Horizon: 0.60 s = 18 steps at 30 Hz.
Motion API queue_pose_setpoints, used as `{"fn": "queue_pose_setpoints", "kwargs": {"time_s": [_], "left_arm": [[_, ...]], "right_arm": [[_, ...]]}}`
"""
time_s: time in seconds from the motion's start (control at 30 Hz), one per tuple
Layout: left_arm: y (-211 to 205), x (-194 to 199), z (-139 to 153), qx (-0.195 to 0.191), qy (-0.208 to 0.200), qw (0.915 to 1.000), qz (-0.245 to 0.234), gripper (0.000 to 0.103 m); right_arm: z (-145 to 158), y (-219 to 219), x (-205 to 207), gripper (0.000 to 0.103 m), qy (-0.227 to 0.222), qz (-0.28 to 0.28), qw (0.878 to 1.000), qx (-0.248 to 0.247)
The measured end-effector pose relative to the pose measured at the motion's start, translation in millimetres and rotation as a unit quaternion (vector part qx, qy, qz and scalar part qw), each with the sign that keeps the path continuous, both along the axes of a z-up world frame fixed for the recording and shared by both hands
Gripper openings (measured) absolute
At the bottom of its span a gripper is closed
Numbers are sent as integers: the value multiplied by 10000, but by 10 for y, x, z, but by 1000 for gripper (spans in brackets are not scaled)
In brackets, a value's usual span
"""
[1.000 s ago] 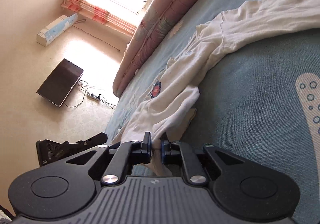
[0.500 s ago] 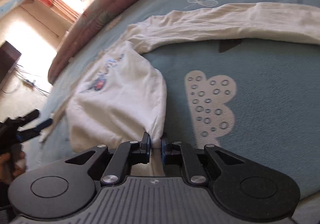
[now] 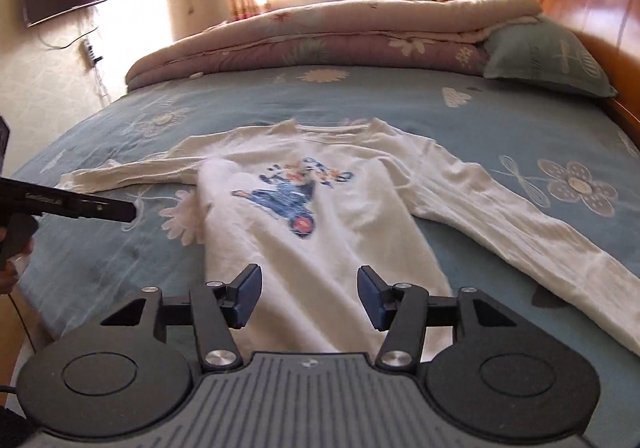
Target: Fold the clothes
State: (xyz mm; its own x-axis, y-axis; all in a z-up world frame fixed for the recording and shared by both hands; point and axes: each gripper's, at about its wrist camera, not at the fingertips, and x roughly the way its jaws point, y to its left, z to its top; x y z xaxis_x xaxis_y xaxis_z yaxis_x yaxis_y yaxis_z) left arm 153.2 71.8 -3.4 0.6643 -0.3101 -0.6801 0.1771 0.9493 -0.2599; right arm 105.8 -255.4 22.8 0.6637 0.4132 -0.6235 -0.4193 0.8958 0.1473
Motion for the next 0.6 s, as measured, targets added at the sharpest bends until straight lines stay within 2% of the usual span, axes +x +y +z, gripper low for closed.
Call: {"fn": "queue_pose_setpoints", "kwargs": {"time_s": [0.03,0.1,0.2,0.3,0.37,0.53,0.6], "left_arm": [[52,-16,-6,-7,8,10000,68,87],[164,-45,-14,-40,14,9998,206,87],[341,-101,-24,-114,33,9990,439,87],[476,-131,-38,-193,46,9980,603,87],[526,-141,-54,-216,61,9977,647,87],[527,-87,-139,-272,164,9976,615,87],[486,-52,-175,-293,208,9979,547,87]], "right_arm": [[-3,175,31,62,56,351,9993,65],[-61,506,88,71,225,963,9950,124],[-242,958,179,71,552,1576,9859,-52],[-545,1211,364,71,875,1483,9831,-619],[-655,1244,497,69,884,1247,9831,-1003],[-512,1022,785,69,366,853,9876,-1263],[-512,828,981,69,362,531,9921,-1074]]}}
